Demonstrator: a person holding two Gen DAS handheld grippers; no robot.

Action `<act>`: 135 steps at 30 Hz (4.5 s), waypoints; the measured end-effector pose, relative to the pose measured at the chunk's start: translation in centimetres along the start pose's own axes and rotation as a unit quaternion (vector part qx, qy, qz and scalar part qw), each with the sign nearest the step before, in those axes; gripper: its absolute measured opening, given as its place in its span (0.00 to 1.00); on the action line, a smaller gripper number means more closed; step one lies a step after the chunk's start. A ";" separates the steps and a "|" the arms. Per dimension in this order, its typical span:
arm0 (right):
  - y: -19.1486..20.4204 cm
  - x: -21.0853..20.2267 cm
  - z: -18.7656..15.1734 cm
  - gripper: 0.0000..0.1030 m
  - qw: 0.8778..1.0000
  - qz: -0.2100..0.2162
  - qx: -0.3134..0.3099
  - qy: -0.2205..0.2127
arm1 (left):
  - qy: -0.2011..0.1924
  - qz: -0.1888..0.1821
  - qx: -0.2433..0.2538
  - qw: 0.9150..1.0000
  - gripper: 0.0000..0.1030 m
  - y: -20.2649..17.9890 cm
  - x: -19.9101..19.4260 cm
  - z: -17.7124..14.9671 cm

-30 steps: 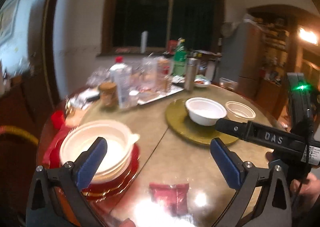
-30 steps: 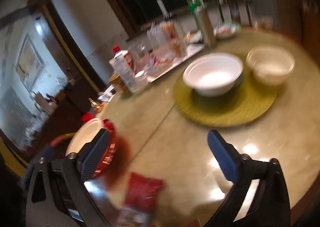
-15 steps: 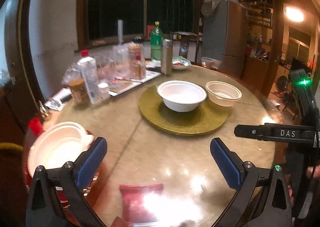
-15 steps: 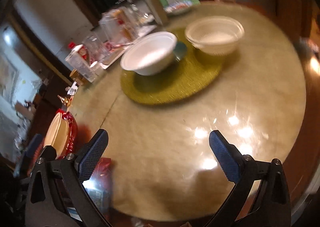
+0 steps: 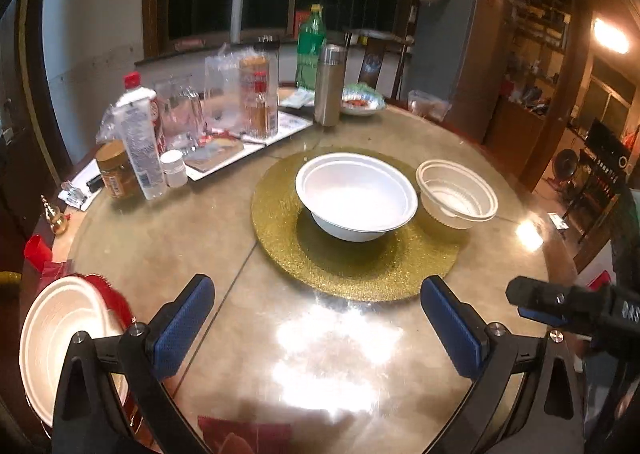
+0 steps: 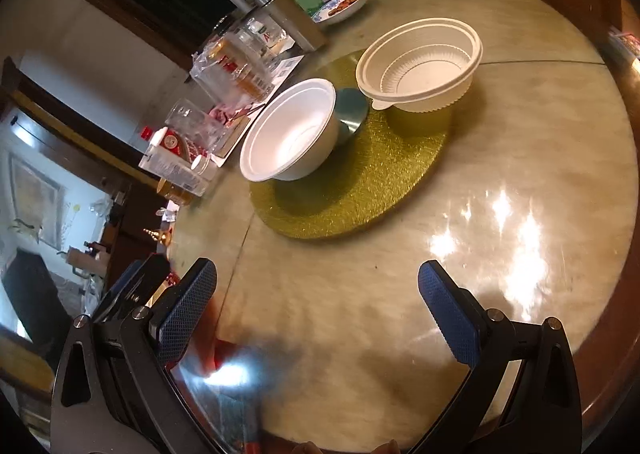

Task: Organize plates and bowls
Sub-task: 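Move both tools to the white foam bowl on the gold mat, then grasp the rim of the white foam bowl with both tools and lift, then carry the white foam bowl toward the stacked dishes with both tools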

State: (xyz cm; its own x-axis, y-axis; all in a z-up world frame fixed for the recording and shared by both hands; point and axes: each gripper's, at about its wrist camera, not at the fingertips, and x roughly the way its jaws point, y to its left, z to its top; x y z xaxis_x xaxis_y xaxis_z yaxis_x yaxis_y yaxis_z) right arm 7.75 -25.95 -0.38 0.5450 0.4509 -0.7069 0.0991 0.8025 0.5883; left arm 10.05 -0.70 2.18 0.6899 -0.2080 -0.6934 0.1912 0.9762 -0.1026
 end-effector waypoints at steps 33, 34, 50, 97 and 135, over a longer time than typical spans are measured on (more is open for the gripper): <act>-1.9 9.9 10.1 0.69 0.986 0.078 0.140 0.053 | 0.085 0.036 -0.085 0.992 0.93 1.1 13.5 6.8; -2.0 10.1 10.2 0.63 0.986 0.075 0.142 0.053 | 0.085 0.035 -0.084 0.992 0.90 1.0 13.7 6.9; -2.8 12.7 10.7 0.15 0.988 0.025 0.145 0.044 | 0.114 0.054 -0.067 0.990 0.26 0.2 16.8 6.6; 2.2 3.6 -0.2 0.12 0.996 0.028 0.083 0.027 | 0.073 0.017 -0.064 0.995 0.12 1.6 3.3 -0.2; 0.8 1.0 -8.3 0.12 0.996 0.018 0.084 0.024 | 0.064 -0.009 -0.045 0.997 0.12 0.8 -1.4 -7.4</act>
State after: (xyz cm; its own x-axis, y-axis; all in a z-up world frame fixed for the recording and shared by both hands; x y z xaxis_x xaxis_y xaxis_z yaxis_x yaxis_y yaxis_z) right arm 1.43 -21.59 -3.89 0.5108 0.5003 -0.6991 0.2206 0.7097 0.6691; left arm 4.09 0.82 -2.24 0.5908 -0.2215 -0.7759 0.1346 0.9752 -0.1759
